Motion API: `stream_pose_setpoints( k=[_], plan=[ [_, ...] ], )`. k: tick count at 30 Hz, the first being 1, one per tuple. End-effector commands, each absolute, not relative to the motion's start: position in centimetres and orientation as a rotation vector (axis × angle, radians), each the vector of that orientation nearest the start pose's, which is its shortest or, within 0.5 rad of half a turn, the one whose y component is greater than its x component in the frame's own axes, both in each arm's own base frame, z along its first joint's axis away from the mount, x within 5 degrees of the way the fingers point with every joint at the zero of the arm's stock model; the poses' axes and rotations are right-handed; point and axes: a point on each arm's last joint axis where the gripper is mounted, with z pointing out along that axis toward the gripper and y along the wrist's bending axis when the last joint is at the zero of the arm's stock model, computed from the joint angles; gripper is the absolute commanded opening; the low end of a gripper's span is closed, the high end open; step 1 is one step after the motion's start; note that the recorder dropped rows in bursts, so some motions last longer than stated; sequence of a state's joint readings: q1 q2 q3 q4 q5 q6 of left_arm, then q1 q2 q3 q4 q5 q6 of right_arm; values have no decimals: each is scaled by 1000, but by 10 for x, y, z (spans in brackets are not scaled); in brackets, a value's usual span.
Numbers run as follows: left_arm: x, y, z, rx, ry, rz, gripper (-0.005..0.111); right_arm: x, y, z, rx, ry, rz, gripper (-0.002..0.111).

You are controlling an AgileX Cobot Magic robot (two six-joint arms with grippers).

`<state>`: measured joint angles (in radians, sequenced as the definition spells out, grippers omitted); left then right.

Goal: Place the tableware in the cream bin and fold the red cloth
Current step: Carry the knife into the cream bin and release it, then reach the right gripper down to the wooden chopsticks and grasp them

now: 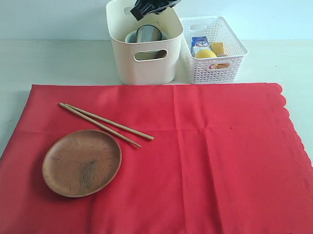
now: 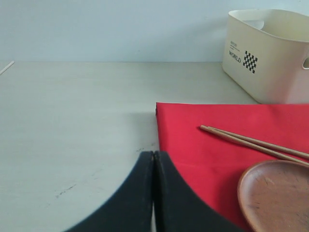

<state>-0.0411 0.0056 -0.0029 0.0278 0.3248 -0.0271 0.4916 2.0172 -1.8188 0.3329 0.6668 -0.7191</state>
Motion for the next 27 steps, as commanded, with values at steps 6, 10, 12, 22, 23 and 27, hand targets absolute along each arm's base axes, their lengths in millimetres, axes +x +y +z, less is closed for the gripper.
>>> stream_pose_setpoints(
  k=[6, 10, 12, 22, 23, 27],
  plan=[
    [54, -1, 184, 31, 1802, -16, 0, 366, 245, 323, -1349, 2029, 517, 0],
    [54, -1, 184, 31, 1802, -16, 0, 348, 262, 310, -1441, 2009, 644, 0],
    [54, -1, 184, 31, 1802, -16, 0, 340, 270, 299, -1487, 1999, 659, 0],
    [54, -1, 184, 31, 1802, -16, 0, 328, 321, 223, -1335, 2221, 674, 10],
    [54, -1, 184, 31, 1802, -16, 0, 330, 326, 217, -1307, 2218, 643, 15],
    [54, -1, 184, 31, 1802, -16, 0, 329, 349, 187, -1333, 2154, 507, 39]
  ],
)
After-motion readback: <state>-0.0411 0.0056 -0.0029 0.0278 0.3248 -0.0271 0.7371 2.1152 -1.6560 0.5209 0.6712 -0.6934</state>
